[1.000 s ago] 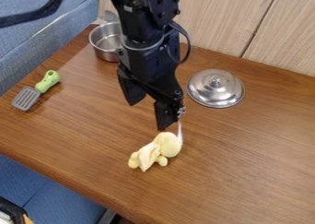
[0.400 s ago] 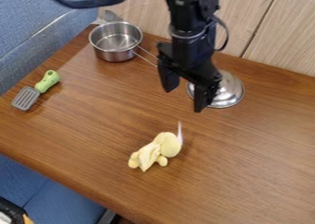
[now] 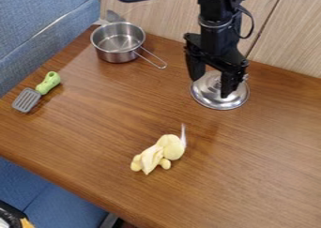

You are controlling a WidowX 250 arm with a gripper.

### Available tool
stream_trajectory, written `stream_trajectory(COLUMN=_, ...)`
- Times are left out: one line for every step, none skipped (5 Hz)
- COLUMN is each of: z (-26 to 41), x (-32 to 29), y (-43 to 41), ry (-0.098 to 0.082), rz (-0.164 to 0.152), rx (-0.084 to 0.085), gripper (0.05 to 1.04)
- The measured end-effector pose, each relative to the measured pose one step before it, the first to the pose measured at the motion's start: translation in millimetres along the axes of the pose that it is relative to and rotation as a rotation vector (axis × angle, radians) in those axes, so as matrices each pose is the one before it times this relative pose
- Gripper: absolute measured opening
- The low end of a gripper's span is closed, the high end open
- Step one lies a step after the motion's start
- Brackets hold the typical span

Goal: Move the silver cover in the left side of the table

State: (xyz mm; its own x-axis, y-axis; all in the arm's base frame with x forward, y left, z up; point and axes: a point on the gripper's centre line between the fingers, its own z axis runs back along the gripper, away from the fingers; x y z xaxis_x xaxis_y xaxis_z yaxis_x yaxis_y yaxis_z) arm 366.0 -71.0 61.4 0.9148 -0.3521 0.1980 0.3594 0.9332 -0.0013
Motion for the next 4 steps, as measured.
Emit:
stream_trajectory(z=-15.69, x=14.32, y=5.78, ry=0.0227, rz=0.0181, rx=0.0111, gripper=1.0)
stream_trajectory(z=-10.55, x=11.47, y=3.39, ry=0.0043, rz=0.0019, rx=0.0065, gripper=0.965)
stream_trajectory(z=-3.76, x=4.65, y=1.59, ry=-0.0015, rz=0.0027, rx=0.0086, gripper=0.74)
stream_trajectory(z=0.0, x=1.75, y=-0.2, ry=-0.0098, rz=-0.0006, rx=0.006, gripper=0.434)
